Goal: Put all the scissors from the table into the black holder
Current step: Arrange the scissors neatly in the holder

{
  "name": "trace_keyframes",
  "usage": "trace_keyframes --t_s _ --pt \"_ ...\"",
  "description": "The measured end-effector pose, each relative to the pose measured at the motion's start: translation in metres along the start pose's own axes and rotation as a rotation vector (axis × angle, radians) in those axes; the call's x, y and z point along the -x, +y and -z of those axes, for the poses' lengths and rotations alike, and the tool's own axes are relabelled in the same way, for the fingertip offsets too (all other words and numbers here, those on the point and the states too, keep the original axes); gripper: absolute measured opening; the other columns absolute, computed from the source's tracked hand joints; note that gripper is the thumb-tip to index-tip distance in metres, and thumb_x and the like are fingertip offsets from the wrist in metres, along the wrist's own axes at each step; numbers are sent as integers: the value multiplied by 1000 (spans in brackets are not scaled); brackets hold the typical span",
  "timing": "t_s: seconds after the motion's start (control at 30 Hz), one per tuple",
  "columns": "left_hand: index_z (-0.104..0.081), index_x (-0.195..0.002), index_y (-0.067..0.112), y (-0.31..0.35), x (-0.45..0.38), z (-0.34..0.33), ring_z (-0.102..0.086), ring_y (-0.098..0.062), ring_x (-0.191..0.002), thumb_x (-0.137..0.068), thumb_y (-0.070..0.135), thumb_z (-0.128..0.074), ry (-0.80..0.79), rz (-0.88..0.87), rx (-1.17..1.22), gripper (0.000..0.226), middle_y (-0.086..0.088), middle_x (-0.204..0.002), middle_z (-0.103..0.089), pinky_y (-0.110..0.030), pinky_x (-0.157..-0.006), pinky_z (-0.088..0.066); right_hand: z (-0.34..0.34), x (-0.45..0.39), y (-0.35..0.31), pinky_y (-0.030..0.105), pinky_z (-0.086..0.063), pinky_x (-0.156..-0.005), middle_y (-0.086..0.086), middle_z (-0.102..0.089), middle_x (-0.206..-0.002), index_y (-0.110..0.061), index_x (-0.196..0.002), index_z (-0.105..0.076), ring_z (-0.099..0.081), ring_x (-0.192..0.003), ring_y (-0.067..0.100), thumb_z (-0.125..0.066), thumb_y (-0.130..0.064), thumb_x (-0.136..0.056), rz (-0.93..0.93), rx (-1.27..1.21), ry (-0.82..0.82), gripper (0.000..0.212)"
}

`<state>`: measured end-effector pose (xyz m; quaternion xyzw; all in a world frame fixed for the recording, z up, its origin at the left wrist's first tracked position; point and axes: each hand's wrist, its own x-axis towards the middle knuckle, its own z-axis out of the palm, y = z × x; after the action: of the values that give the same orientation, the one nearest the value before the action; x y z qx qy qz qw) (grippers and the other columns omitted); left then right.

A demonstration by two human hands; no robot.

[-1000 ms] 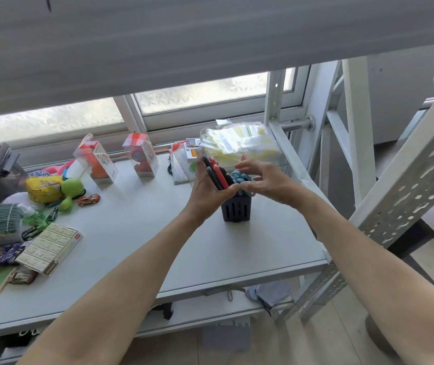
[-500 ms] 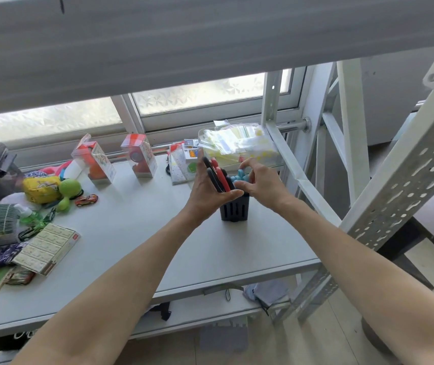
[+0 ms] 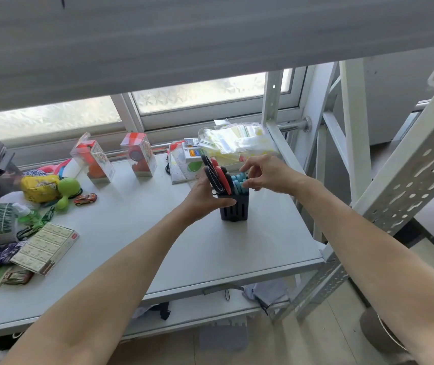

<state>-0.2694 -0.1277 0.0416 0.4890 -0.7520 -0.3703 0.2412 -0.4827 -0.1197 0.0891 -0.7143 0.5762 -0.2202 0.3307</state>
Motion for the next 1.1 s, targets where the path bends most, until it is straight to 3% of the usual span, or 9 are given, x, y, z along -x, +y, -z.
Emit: trace_keyframes --t_s 0.17,0.3,0.43,0.5,0.6,0.7,0.83,0.93,1.1 --pt "-53 -132 18 0 -3 -3 -63 -15 -113 -63 34 -88 6 85 59 79 1 -121 -64 -29 -94 -55 -3 8 6 32 -54 -86 -3 -59 -102 -21 -104 -60 -63 -96 17 -79 -25 -78 29 102 -7 33" --pt "-54 -126 17 4 -3 -1 -66 -15 -105 -56 40 -88 30 95 63 81 2 -116 -66 -21 -80 -57 -8 11 12 32 -53 -88 -2 -56 -113 -27 -124 -53 -61 -99 13 -81 -27 -76 27 123 -37 55" --pt "-54 -125 19 3 -2 -1 -65 -16 -109 -52 50 -88 21 90 60 86 2 -115 -66 -36 -91 -58 -23 14 20 35 -54 -90 3 -56 -112 -27 -142 -44 -64 -92 17 -79 -23 -79 23 83 -29 72" --pt "-53 -127 19 3 -1 1 -63 -18 -114 -56 50 -89 -11 97 66 85 1 -118 -65 -37 -96 -55 -25 14 20 34 -54 -89 3 -57 -110 -29 -142 -45 -64 -92 17 -78 -23 -80 26 48 -12 71" --pt "-44 -138 18 5 1 3 -57 -16 -120 -69 36 -87 -57 71 56 83 2 -129 -60 -27 -96 -48 -24 12 20 33 -53 -89 3 -55 -110 -31 -142 -44 -64 -95 18 -78 -24 -80 27 45 -29 71" --pt "-38 -144 21 6 2 8 -52 -15 -123 -77 24 -83 -115 64 76 81 0 -137 -57 -30 -100 -44 -26 12 20 31 -52 -89 3 -51 -112 -33 -145 -40 -62 -96 18 -77 -22 -81 25 39 -23 74" --pt "-42 -147 21 4 1 17 -48 -14 -129 -84 23 -77 -245 104 60 72 0 -142 -55 -34 -110 -38 -33 17 20 22 -46 -84 6 -52 -116 -33 -146 -38 -62 -94 18 -76 -21 -82 19 -1 25 76" --pt "-39 -149 22 2 0 20 -46 -19 -136 -80 28 -80 -290 133 125 80 1 -143 -54 -42 -115 -36 -36 19 21 24 -49 -86 5 -54 -114 -38 -146 -37 -63 -93 16 -77 -26 -81 27 2 63 77" --pt "-11 -154 30 9 3 21 -44 -19 -133 -81 19 -79 -286 130 201 100 -4 -152 -39 -34 -107 -39 -36 19 22 29 -52 -83 2 -56 -107 -42 -141 -42 -60 -84 7 -69 -37 -86 56 -2 76 61"
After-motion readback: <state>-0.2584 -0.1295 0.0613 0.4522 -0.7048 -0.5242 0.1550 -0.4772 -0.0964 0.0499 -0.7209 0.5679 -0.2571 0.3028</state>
